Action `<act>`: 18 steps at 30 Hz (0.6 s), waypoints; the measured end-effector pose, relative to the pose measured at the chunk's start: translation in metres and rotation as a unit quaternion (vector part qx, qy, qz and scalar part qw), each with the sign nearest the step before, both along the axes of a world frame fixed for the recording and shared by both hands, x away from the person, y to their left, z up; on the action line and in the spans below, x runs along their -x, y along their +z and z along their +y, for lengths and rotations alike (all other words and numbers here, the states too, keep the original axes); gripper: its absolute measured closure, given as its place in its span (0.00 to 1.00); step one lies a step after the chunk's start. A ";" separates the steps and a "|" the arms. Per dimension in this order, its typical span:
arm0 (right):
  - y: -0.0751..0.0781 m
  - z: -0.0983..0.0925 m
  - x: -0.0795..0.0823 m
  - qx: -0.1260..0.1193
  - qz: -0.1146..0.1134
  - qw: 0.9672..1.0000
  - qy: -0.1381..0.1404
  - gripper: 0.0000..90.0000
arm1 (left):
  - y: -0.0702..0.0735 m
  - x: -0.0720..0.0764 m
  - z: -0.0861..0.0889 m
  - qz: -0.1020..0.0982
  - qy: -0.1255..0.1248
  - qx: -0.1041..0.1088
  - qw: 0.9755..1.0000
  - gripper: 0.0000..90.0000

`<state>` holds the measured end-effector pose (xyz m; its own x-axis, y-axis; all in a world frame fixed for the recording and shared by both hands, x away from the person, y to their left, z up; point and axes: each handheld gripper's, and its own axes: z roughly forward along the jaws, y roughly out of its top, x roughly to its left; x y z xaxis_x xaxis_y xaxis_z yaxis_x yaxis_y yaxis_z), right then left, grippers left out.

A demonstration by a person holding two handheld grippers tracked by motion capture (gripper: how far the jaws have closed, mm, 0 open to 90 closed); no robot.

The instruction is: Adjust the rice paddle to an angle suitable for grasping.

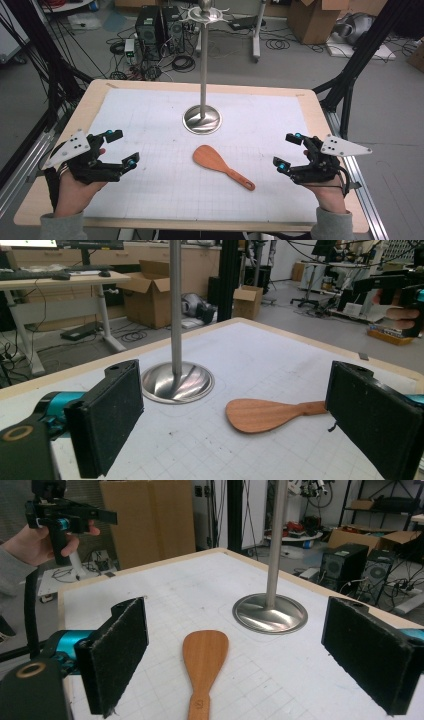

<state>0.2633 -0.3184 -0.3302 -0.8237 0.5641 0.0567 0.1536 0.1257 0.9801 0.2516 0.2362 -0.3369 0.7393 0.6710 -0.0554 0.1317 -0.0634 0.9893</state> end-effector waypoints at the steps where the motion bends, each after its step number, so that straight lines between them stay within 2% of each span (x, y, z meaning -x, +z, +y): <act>1: 0.000 0.000 0.000 -0.001 0.000 1.000 0.000 0.12 | -0.001 0.000 0.000 0.002 0.001 -0.001 1.000 0.10; 3: -0.001 0.001 -0.001 -0.001 0.003 1.000 0.001 0.12 | -0.002 0.000 -0.002 0.005 0.002 -0.004 1.000 0.10; 5: -0.002 0.002 -0.002 0.001 0.000 1.000 0.009 0.17 | -0.003 0.000 -0.002 0.006 0.000 -0.006 1.000 0.10; 10: -0.004 0.008 -0.006 0.008 0.005 1.000 0.015 0.17 | -0.005 0.003 -0.004 0.001 -0.004 -0.013 1.000 0.10; 14: -0.011 0.015 -0.012 0.012 0.012 1.000 0.027 0.41 | -0.006 0.005 -0.002 0.001 -0.002 -0.018 1.000 0.10; 18: -0.017 0.025 -0.016 0.020 0.017 0.999 0.034 0.59 | -0.008 0.006 0.000 0.003 0.002 -0.022 1.000 0.10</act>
